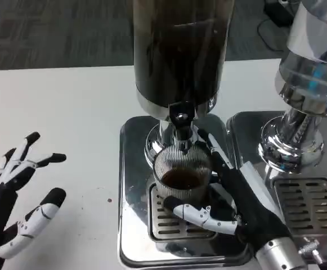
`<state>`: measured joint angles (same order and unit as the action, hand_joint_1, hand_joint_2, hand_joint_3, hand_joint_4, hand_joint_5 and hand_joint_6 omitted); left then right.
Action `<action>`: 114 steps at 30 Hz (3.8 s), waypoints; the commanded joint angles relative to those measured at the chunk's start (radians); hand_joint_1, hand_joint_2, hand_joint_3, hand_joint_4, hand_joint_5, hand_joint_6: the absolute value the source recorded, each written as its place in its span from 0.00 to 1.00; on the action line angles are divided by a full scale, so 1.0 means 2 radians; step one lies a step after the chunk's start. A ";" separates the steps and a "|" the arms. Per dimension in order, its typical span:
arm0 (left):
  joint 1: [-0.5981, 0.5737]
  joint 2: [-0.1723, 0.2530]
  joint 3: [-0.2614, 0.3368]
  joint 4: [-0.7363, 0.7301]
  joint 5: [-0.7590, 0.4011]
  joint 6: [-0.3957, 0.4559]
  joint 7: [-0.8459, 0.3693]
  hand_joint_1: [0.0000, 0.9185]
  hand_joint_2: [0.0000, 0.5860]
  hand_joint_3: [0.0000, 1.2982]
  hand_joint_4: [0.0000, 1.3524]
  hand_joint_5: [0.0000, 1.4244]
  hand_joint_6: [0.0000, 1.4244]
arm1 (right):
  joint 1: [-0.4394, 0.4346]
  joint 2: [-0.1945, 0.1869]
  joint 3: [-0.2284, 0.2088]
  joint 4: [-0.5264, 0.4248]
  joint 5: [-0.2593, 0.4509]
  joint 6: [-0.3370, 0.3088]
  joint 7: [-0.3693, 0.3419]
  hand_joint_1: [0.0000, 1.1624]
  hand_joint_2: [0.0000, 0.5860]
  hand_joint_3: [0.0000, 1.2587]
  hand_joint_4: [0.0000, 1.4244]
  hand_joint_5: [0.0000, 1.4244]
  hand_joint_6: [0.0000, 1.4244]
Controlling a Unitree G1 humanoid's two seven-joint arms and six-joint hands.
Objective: Grasp the cup under the faucet to collect the drink, then remove the cup.
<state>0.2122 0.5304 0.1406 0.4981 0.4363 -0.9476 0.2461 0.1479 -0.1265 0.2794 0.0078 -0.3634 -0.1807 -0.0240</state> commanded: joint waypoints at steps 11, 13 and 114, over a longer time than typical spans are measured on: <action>0.014 -0.001 0.004 -0.015 -0.016 0.010 -0.001 0.00 0.40 0.28 0.04 0.18 0.01 | -0.006 0.014 0.003 0.020 0.000 -0.033 -0.024 0.71 0.20 0.07 0.13 0.26 0.37; 0.016 -0.001 0.003 -0.017 -0.018 0.011 -0.001 0.00 0.40 0.29 0.05 0.18 0.02 | -0.008 0.015 0.005 0.023 -0.001 -0.034 -0.027 0.72 0.20 0.08 0.14 0.28 0.39; 0.037 0.155 -0.017 -0.071 0.022 -0.034 -0.140 0.00 0.40 0.00 0.00 0.00 0.00 | 0.141 -0.001 -0.049 -0.101 -0.051 -0.140 -0.133 0.82 0.23 0.42 0.43 0.63 0.91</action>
<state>0.2624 0.8135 0.0952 0.3775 0.4477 -0.9966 -0.0334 0.4228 -0.1270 0.1858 -0.1384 -0.4894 -0.4091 -0.2897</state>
